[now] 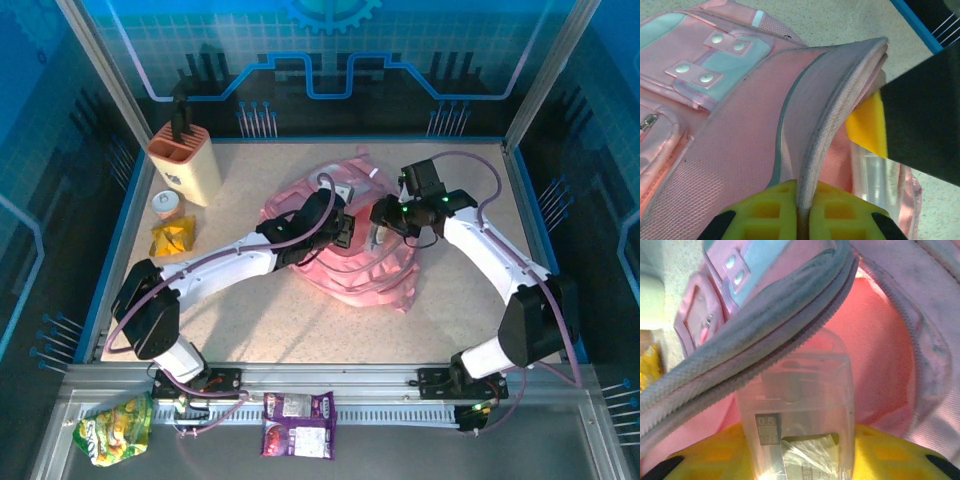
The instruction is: Pack the student bag
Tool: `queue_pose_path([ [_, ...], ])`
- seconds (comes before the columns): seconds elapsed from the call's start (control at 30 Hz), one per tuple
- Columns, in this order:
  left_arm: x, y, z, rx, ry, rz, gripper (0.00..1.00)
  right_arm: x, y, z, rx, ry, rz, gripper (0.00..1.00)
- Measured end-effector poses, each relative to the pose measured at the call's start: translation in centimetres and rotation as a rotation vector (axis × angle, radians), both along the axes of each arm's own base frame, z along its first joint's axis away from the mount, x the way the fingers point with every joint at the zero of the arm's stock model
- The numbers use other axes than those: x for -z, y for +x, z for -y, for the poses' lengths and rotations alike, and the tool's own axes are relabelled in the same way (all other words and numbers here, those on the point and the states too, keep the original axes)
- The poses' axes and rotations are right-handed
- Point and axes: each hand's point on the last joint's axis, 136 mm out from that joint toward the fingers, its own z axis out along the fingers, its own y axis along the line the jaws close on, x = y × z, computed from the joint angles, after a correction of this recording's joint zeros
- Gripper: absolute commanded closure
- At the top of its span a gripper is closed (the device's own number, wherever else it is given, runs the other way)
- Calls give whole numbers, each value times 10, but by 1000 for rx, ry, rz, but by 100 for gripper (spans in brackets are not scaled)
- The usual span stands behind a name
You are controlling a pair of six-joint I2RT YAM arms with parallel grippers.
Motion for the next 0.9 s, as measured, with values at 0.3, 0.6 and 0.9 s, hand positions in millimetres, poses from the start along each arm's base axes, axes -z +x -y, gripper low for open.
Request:
queue_pose_path([
  [0.3,3,0,2,-52,-79,-44,100,22,12,-5,132,63,-51,41],
  [0.6,4,0,1,-59,-75,-44,100,33,8,-14,133,96,-51,45],
  [0.9,8,-2,-1,-71,-72,-62,100,39,-2,-42,85,194,-41,54],
])
